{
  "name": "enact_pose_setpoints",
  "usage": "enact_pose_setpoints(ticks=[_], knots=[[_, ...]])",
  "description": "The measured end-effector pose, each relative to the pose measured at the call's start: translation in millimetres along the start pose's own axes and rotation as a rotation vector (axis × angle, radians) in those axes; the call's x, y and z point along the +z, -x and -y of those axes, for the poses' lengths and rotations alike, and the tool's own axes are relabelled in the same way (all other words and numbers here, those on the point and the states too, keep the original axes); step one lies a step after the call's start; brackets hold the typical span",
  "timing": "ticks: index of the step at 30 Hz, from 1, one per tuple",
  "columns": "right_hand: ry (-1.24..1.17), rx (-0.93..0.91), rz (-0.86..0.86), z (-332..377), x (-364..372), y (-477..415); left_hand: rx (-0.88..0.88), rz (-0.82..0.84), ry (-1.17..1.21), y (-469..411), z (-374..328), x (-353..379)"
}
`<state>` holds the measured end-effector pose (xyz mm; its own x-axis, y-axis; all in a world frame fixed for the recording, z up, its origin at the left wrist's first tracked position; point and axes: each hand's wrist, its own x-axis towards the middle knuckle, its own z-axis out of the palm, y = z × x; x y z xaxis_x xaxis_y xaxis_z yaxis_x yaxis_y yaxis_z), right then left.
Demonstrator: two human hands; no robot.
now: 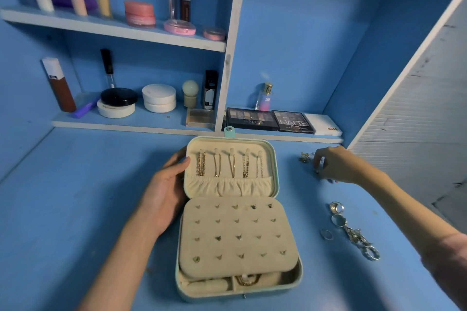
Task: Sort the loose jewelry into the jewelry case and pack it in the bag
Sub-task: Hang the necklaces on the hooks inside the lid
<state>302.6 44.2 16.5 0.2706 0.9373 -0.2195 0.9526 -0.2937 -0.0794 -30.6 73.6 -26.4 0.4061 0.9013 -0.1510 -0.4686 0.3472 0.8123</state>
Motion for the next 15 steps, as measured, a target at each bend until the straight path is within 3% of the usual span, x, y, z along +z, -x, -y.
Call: enact_pose_setpoints(ticks=[4, 10, 15], knots=[[0.01, -0.01, -0.071, 0, -1, -1, 0.005, 0.002, -0.001, 1, 0, 1], [-0.278, -0.034, -0.178, 11, -23, 9, -0.002, -0.003, 0.017, 1, -1, 1], [-0.309, -0.117, -0.269, 28, -51, 23, -0.006, -0.013, 0.008, 1, -1, 0]])
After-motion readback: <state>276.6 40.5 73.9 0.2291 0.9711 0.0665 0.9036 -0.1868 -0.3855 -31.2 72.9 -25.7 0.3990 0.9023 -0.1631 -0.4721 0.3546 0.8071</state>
